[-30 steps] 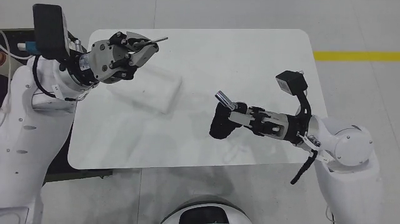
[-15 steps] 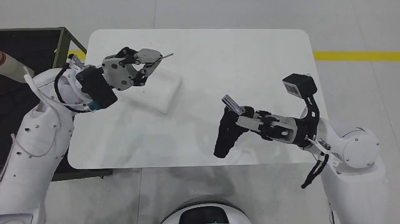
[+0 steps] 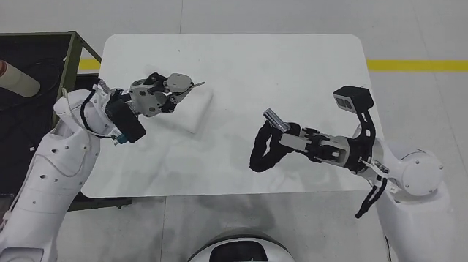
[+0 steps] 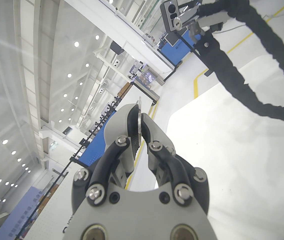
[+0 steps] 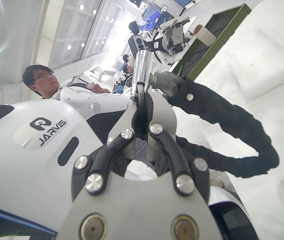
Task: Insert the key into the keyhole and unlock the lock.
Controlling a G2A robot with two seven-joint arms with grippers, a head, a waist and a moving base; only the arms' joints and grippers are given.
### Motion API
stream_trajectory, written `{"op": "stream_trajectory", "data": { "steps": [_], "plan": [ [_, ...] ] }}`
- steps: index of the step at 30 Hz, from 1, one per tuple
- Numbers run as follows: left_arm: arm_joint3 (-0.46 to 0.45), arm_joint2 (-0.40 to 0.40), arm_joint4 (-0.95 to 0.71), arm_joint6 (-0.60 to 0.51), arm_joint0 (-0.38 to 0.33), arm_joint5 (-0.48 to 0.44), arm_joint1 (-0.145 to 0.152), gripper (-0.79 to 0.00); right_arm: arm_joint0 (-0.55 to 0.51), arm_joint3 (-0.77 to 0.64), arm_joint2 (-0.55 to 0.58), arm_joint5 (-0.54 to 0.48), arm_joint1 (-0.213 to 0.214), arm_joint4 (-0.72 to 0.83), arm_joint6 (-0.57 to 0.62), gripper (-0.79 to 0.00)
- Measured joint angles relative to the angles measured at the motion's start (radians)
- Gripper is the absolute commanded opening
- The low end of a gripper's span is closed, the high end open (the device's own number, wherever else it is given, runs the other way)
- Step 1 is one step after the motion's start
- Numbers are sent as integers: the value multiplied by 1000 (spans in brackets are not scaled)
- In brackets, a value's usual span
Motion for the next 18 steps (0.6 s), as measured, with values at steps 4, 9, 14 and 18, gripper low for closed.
{"op": "stream_trajectory", "data": {
  "steps": [4, 9, 14, 18],
  "plan": [
    [25, -4, 120, 160, -18, 188, 2, -785, 8, 5, 11, 7, 7, 47, 44, -785],
    [145, 23, 134, 371, -72, 363, -10, -785, 24, 14, 14, 37, 17, 72, 99, -785],
    [195, 43, 93, 441, -98, 378, -17, -785, 33, 23, -1, 49, 19, 79, 90, -785],
    [193, 42, 95, 438, -97, 378, -17, -785, 33, 23, -1, 49, 19, 78, 90, -785]
  ]
}}
